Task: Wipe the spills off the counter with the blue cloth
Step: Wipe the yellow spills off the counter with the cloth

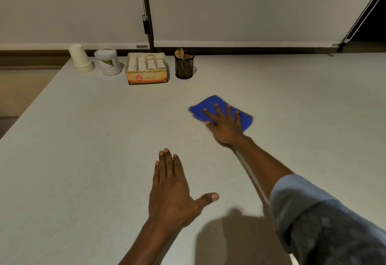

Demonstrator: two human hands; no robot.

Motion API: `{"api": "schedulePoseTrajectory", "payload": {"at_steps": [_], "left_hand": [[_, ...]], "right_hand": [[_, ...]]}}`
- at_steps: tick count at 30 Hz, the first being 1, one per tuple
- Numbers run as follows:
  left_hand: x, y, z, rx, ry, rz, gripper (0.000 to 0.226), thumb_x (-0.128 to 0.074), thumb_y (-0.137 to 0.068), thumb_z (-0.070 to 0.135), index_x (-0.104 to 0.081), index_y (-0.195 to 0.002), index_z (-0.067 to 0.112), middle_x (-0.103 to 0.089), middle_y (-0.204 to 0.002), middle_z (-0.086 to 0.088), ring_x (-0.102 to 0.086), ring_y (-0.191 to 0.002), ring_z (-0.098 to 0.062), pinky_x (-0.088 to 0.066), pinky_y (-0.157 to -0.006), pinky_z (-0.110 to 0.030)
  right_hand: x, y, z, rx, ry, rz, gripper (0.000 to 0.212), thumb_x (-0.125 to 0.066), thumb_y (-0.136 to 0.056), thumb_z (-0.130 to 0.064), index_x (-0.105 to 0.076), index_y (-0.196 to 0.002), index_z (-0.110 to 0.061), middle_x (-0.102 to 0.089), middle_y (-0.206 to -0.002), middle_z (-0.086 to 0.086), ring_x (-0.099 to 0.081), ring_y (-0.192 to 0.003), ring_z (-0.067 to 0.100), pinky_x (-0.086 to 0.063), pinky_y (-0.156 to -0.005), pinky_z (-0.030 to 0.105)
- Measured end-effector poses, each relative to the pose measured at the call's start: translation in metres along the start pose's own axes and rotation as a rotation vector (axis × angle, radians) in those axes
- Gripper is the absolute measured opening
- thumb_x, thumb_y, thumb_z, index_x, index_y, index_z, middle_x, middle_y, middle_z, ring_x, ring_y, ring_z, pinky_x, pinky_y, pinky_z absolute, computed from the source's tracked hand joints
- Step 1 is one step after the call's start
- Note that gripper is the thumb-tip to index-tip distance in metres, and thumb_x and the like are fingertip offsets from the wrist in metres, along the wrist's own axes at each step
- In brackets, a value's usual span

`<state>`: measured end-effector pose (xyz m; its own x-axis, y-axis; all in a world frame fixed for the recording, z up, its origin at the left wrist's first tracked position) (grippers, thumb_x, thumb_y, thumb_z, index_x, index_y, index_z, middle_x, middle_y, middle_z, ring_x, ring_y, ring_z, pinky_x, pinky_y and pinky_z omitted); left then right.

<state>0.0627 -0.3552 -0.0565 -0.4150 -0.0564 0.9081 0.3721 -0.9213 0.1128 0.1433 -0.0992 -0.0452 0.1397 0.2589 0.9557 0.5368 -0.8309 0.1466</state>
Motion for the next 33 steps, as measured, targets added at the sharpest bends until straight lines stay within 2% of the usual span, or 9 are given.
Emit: {"api": "schedulePoseTrajectory", "payload": {"at_steps": [3,6,9,13,16,20,25,29,33], "left_hand": [[0.004,0.000,-0.009,0.024,0.036,0.034,0.163,-0.027,-0.057,0.118,0.024,-0.170,0.011,0.042,-0.174,-0.010,0.042,-0.161,-0.023,0.021,-0.134,-0.041],[0.017,0.000,-0.031,0.095,0.018,0.078,0.166,-0.021,-0.054,0.119,0.021,-0.170,0.008,0.038,-0.175,-0.015,0.039,-0.163,-0.026,0.024,-0.132,-0.041],[0.028,0.000,-0.050,0.149,0.009,0.095,0.166,-0.016,-0.055,0.119,0.020,-0.170,0.004,0.033,-0.177,-0.016,0.035,-0.164,-0.027,0.021,-0.134,-0.043],[0.029,0.001,-0.056,0.143,-0.001,0.062,0.163,-0.019,-0.058,0.118,0.022,-0.169,0.006,0.035,-0.177,-0.013,0.037,-0.164,-0.025,0.017,-0.137,-0.046],[0.028,0.000,-0.055,0.138,0.003,0.059,0.163,-0.019,-0.058,0.118,0.023,-0.169,0.007,0.037,-0.176,-0.012,0.039,-0.163,-0.025,0.016,-0.137,-0.047],[0.025,0.001,-0.057,0.144,0.008,0.064,0.162,-0.019,-0.057,0.119,0.025,-0.169,0.009,0.039,-0.175,-0.010,0.040,-0.162,-0.023,0.016,-0.137,-0.047],[0.026,-0.001,-0.058,0.147,0.005,0.064,0.164,-0.021,-0.057,0.119,0.025,-0.169,0.009,0.042,-0.174,-0.011,0.040,-0.162,-0.023,0.024,-0.131,-0.041],[0.027,-0.002,-0.060,0.160,0.033,0.058,0.166,-0.025,-0.055,0.119,0.024,-0.170,0.009,0.038,-0.176,-0.011,0.036,-0.164,-0.022,0.021,-0.133,-0.040],[0.028,-0.001,-0.061,0.160,0.051,0.050,0.167,-0.025,-0.053,0.119,0.023,-0.170,0.009,0.037,-0.177,-0.010,0.035,-0.164,-0.022,0.015,-0.137,-0.043]], "right_hand": [[-0.025,0.027,-0.066,0.249,0.013,-0.047,0.056,-0.026,-0.109,-0.059,-0.013,-0.163,-0.052,0.004,-0.178,-0.007,0.017,-0.163,0.028,0.013,-0.128,0.058],[-0.039,0.066,-0.074,0.402,-0.003,-0.031,0.054,-0.026,-0.109,-0.060,-0.014,-0.161,-0.056,0.004,-0.176,-0.015,0.020,-0.160,0.017,0.019,-0.127,0.047],[-0.026,0.060,-0.039,0.353,-0.025,-0.004,0.053,-0.031,-0.109,-0.058,-0.020,-0.160,-0.058,-0.001,-0.176,-0.019,0.013,-0.162,0.016,0.014,-0.128,0.044],[-0.001,-0.010,-0.005,0.106,0.018,0.006,0.054,-0.027,-0.110,-0.056,-0.015,-0.163,-0.052,0.000,-0.178,-0.007,0.010,-0.164,0.028,0.007,-0.129,0.058],[-0.004,-0.048,-0.021,0.040,0.043,0.011,0.057,-0.020,-0.109,-0.060,-0.011,-0.164,-0.051,0.003,-0.178,-0.005,0.013,-0.163,0.032,0.010,-0.128,0.061],[-0.021,-0.045,-0.074,0.153,0.043,-0.007,0.057,-0.022,-0.108,-0.062,-0.012,-0.164,-0.052,0.001,-0.178,-0.005,0.013,-0.163,0.032,0.012,-0.127,0.061],[-0.040,0.024,-0.112,0.411,0.035,-0.019,0.054,-0.031,-0.110,-0.055,-0.018,-0.163,-0.052,-0.001,-0.177,-0.011,0.011,-0.164,0.027,0.011,-0.128,0.054],[-0.043,0.083,-0.095,0.499,0.032,-0.029,0.052,-0.029,-0.111,-0.054,-0.015,-0.161,-0.058,0.003,-0.176,-0.019,0.016,-0.163,0.021,0.013,-0.130,0.050],[-0.036,0.117,-0.052,0.449,0.001,-0.008,0.050,-0.029,-0.110,-0.057,-0.014,-0.158,-0.064,0.003,-0.174,-0.027,0.017,-0.163,0.014,0.013,-0.130,0.046]]}}
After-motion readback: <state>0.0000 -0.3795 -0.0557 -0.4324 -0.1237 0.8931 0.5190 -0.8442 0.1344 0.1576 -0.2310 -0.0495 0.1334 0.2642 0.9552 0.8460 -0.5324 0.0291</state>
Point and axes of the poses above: each hand's wrist, its own y-axis away from the middle knuckle, its own x-axis out of the back of the hand, z = x × y, the point moved 9 cm from there along -y, towards the middle knuckle
